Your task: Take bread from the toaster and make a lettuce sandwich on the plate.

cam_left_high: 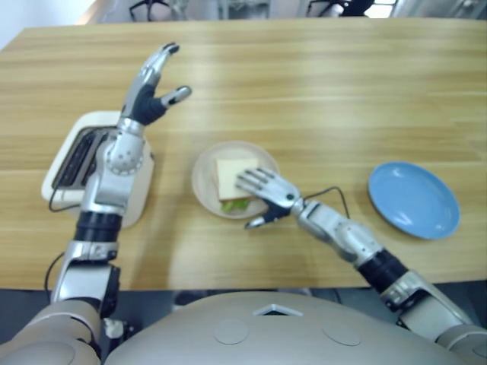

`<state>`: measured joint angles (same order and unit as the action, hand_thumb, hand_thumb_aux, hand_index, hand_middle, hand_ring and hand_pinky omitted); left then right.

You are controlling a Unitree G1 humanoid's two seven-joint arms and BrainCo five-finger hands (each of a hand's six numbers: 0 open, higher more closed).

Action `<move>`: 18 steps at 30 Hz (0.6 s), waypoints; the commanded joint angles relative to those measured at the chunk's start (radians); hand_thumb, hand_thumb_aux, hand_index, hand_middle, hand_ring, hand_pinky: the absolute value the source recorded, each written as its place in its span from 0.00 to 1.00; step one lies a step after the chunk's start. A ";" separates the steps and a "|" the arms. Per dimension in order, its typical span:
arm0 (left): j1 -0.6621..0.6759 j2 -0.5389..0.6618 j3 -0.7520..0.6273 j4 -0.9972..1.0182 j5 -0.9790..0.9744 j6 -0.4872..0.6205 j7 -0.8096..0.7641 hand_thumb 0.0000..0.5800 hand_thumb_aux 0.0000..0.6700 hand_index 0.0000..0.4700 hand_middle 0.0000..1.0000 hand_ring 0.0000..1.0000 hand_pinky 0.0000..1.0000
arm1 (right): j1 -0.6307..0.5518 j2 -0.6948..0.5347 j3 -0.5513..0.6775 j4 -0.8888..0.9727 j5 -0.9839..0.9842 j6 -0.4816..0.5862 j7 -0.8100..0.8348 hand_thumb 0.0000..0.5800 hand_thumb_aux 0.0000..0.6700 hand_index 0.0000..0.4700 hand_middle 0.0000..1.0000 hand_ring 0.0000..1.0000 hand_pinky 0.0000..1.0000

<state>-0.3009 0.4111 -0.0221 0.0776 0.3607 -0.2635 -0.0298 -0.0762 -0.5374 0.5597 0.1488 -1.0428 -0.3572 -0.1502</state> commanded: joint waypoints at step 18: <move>0.207 0.056 -0.042 -0.038 -0.180 -0.111 -0.259 0.90 0.68 0.67 0.81 0.81 0.81 | 0.294 -0.114 -0.410 -0.501 0.798 -0.012 0.374 0.00 0.00 0.00 0.00 0.00 0.00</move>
<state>-0.1200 0.4192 -0.0839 0.0867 0.2054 -0.3743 -0.2350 0.1804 -0.5945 0.1251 -0.3990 -0.1990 -0.4486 0.1088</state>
